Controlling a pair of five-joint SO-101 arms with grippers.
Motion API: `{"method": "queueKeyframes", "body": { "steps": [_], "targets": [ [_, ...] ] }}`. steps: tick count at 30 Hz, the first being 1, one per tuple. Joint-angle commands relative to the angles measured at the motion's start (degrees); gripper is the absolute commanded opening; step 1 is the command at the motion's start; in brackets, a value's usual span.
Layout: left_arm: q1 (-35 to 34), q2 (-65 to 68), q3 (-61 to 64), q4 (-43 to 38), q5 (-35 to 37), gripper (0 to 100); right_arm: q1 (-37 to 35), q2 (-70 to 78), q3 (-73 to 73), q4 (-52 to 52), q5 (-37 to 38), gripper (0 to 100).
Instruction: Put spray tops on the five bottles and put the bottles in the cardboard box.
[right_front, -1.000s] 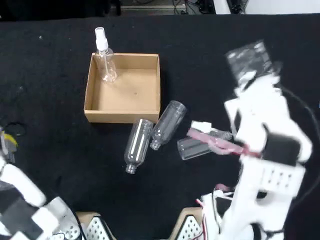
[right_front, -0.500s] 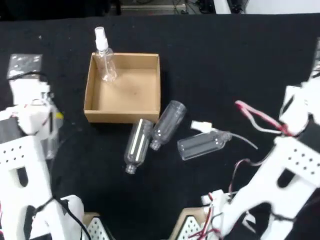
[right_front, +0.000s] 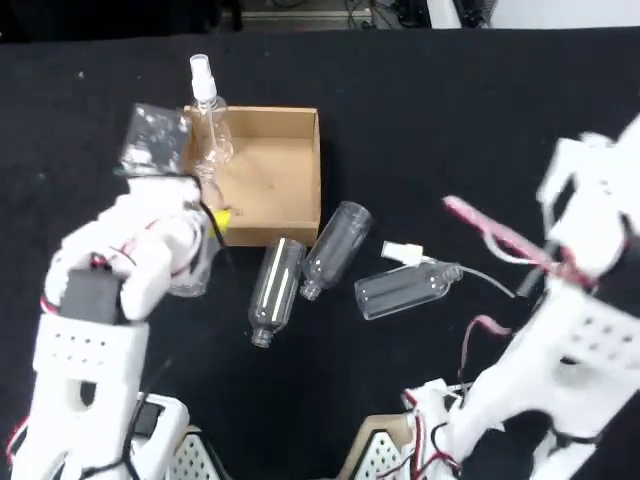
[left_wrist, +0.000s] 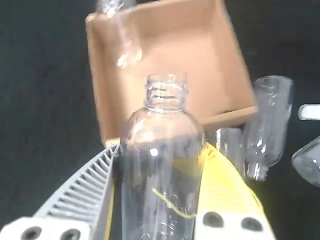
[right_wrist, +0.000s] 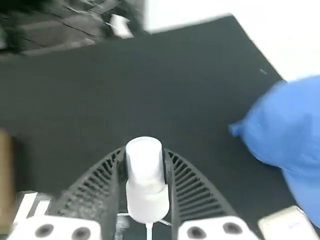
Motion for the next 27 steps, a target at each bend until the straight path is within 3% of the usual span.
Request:
{"method": "queueKeyframes", "body": {
  "steps": [1,4,9,16,21,27],
  "targets": [
    [2.24,-12.04,10.68,-10.99,0.97,3,-14.07,-0.22,-14.11,4.92,-6.07,1.5],
    [2.51,-20.84,18.24,-16.44,1.23,3,-22.15,-0.22,-16.57,2.11,-11.25,1.5],
    [2.77,-34.64,29.14,-24.70,7.74,3,-35.34,-0.13,-15.60,-8.79,-19.69,1.5],
    [2.86,-47.47,37.93,-28.13,9.14,3,-50.37,-0.13,-7.08,-28.04,-21.19,1.5],
    [2.95,-50.99,40.66,-29.45,9.14,3,-55.74,-0.13,2.33,-40.44,-20.84,1.5],
    [3.21,-50.73,44.00,-33.93,9.14,3,-58.99,-0.13,6.90,-44.84,-20.84,1.5]
  ]
}}
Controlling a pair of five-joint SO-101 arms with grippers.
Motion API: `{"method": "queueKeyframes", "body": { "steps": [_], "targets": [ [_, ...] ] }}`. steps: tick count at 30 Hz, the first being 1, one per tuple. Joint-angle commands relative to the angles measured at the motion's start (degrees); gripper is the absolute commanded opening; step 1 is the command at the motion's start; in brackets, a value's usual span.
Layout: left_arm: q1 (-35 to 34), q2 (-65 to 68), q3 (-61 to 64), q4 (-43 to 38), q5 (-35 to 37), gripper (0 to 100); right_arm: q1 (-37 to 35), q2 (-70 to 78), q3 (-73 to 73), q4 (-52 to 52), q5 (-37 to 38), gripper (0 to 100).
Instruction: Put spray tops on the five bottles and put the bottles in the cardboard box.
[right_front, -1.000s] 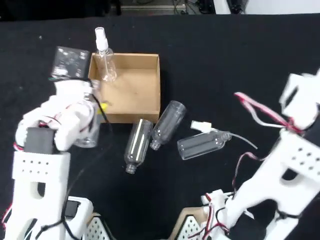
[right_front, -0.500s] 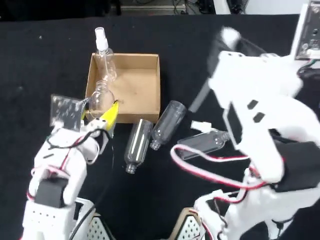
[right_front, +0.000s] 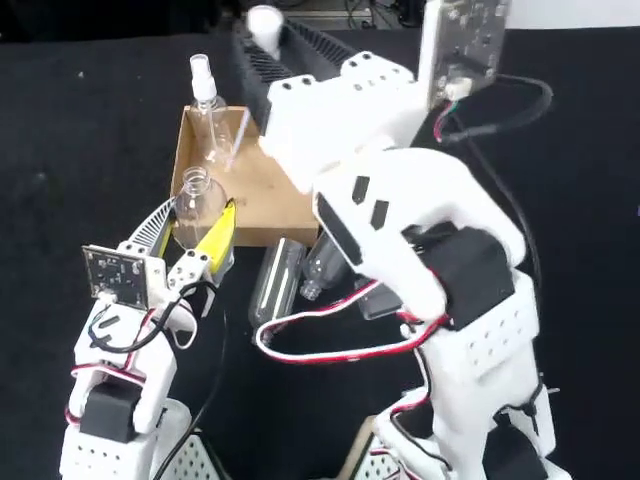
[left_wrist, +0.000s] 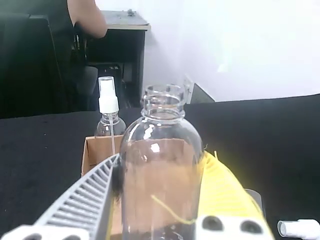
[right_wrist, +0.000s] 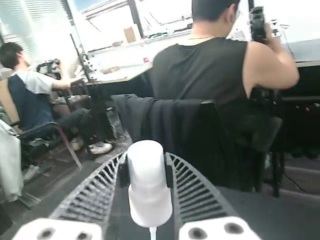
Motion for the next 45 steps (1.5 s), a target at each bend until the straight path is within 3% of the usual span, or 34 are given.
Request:
{"method": "queueKeyframes", "body": {
  "steps": [1,7,14,22,40,45],
  "targets": [
    [1.71,-0.62,0.66,-3.87,0.44,3,-2.55,-0.04,1.27,-5.10,-0.18,1.5],
    [7.16,-0.62,0.92,-4.22,0.09,3,-3.08,-0.13,4.79,-9.05,-0.18,1.5],
    [7.08,-0.53,1.19,-4.13,0.00,3,-3.43,-0.66,5.76,-6.86,5.36,1.5],
    [7.08,-0.53,4.35,-7.82,0.00,3,-3.43,-0.22,-1.63,-1.14,5.19,1.5],
    [7.08,-0.53,4.88,-8.35,0.00,3,-4.40,-0.66,8.04,1.67,5.36,1.9],
    [7.08,-0.53,4.70,-8.35,0.00,3,-11.34,-0.57,6.37,9.23,5.54,15.2]
  ]
}}
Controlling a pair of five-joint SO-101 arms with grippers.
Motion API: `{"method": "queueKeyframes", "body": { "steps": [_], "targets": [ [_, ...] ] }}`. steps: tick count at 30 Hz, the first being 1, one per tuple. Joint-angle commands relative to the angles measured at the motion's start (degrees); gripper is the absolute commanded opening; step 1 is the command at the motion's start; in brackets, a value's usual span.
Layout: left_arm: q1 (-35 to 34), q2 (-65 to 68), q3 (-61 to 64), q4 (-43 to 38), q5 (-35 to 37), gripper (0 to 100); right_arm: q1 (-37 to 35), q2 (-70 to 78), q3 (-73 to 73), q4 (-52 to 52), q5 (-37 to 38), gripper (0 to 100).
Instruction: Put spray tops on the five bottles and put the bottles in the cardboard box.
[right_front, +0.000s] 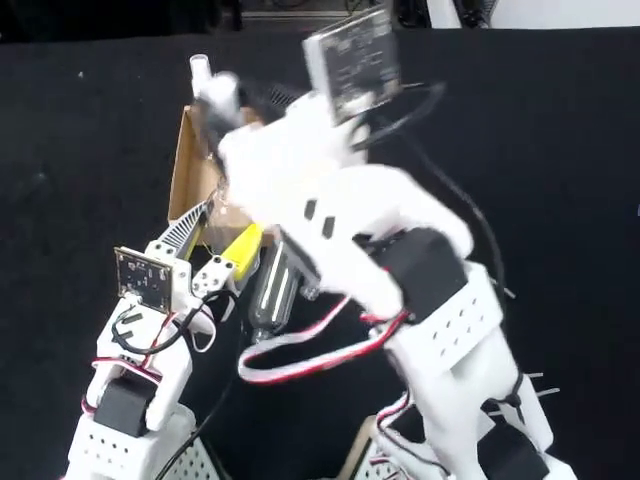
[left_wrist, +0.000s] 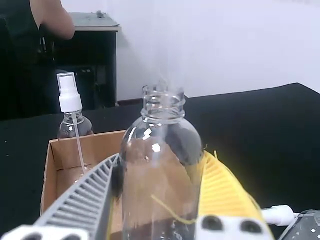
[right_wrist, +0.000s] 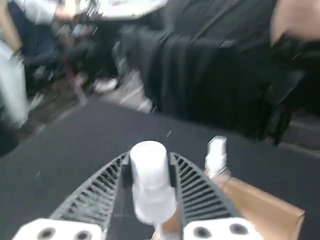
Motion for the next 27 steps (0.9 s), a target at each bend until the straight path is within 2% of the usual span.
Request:
{"method": "queueKeyframes", "body": {
  "steps": [1,4,10,16,21,27],
  "targets": [
    [0.57,-0.53,-1.27,-1.58,0.00,3,-5.19,-0.57,-2.42,4.48,0.44,17.8],
    [0.57,-0.53,-1.27,-1.58,0.00,3,-4.92,-0.75,-2.59,4.57,0.44,19.1],
    [0.57,-0.53,-1.27,-1.58,0.00,3,-1.76,-7.25,-3.21,7.47,0.62,14.4],
    [0.57,-0.53,-1.54,-2.11,-0.09,3,15.03,-15.69,3.30,12.57,8.79,9.5],
    [-3.65,-0.53,0.66,-11.25,-0.09,3,25.05,-20.79,19.03,9.14,9.23,9.6],
    [-8.92,-0.09,4.00,-22.07,0.35,3,26.20,-24.48,39.08,-2.29,9.14,9.3]
  ]
}}
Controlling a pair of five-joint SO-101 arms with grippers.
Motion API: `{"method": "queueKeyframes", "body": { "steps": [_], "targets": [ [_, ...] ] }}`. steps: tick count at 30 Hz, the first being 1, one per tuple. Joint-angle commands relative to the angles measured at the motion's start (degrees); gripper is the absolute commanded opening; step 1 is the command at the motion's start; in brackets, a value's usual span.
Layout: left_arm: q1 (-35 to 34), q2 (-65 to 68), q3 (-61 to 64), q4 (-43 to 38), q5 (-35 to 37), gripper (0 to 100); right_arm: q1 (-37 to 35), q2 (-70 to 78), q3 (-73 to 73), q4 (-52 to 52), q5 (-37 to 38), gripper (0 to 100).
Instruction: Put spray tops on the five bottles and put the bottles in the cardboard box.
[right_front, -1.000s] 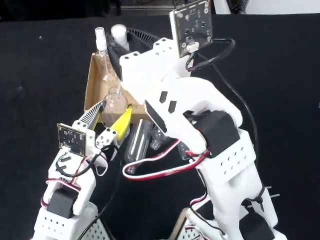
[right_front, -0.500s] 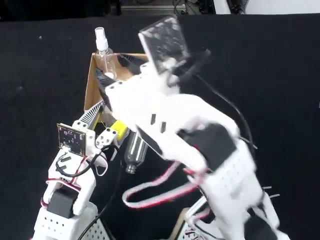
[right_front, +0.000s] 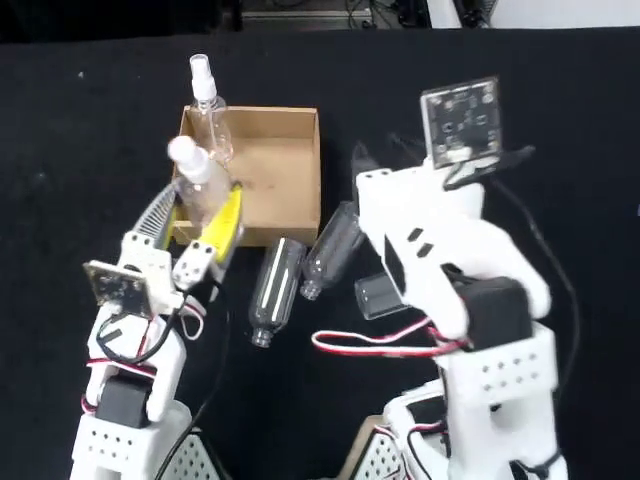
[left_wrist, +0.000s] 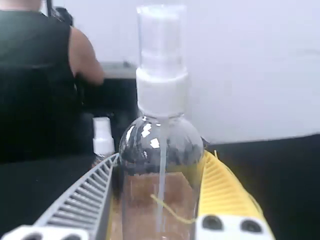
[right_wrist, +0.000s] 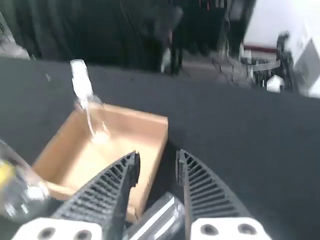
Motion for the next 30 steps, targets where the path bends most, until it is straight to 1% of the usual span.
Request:
{"method": "queueKeyframes", "body": {
  "steps": [1,4,7,10,13,17,21,26,30],
  "targets": [
    [-3.74,-0.09,1.36,-9.76,0.35,3,1.49,-4.00,13.85,-10.37,-0.35,9.3],
    [-4.18,-0.09,2.95,-15.21,0.18,3,1.49,-5.67,23.87,-16.70,-5.01,9.3],
    [-4.35,0.00,3.03,-16.62,0.00,3,1.49,-7.96,32.40,-23.56,-9.23,9.3],
    [-6.02,0.62,2.77,-16.88,-0.09,3,1.49,-10.77,38.46,-29.19,-9.76,9.3],
    [-6.46,4.57,1.54,-17.85,-0.09,3,1.49,-13.41,43.12,-32.70,-9.76,9.3],
    [-6.46,15.47,-3.21,-24.09,-0.09,3,1.58,-16.48,47.43,-35.16,-9.76,9.3],
    [-6.46,32.97,-12.35,-29.63,-0.09,3,1.58,-19.03,49.54,-35.16,-9.67,9.3],
    [-6.11,52.31,-20.44,-30.42,-0.09,3,4.92,-21.32,50.59,-35.08,-9.67,9.3],
    [-6.46,59.60,-23.52,-30.42,-0.09,3,6.59,-21.85,50.86,-35.08,-10.02,9.3]
  ]
}}
